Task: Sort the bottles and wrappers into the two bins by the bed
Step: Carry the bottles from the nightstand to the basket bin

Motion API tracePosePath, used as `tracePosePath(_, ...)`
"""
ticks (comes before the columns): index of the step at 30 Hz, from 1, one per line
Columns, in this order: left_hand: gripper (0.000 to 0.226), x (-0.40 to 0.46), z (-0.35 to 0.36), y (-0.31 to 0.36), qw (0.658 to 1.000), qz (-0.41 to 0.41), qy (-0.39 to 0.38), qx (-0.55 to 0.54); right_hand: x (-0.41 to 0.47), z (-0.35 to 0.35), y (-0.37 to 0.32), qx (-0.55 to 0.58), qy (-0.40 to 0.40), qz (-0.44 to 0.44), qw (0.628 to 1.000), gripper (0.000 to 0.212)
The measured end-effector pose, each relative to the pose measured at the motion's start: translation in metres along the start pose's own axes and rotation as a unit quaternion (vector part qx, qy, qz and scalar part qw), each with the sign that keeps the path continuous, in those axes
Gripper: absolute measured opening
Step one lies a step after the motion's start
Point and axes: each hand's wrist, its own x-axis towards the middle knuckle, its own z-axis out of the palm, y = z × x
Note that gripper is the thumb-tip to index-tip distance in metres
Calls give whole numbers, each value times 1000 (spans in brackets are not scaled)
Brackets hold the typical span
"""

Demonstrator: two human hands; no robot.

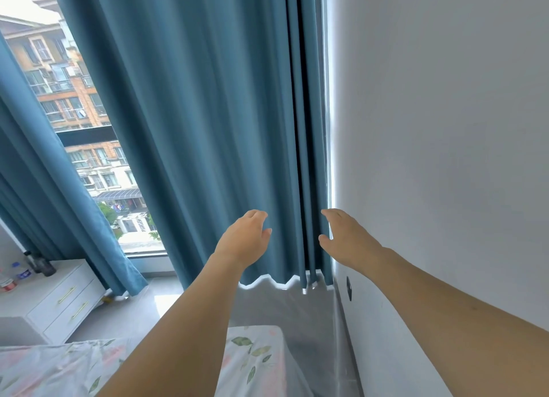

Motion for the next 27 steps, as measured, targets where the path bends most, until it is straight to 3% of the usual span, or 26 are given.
tracePosePath(12, 39, 64, 11, -9, 1000, 7, 9, 5, 69, 8, 10, 7, 8, -10, 1000, 59)
tracePosePath(27, 41, 302, 31, -81, 999, -20, 34, -3, 315, 15, 36, 1, 17, -30, 999, 59)
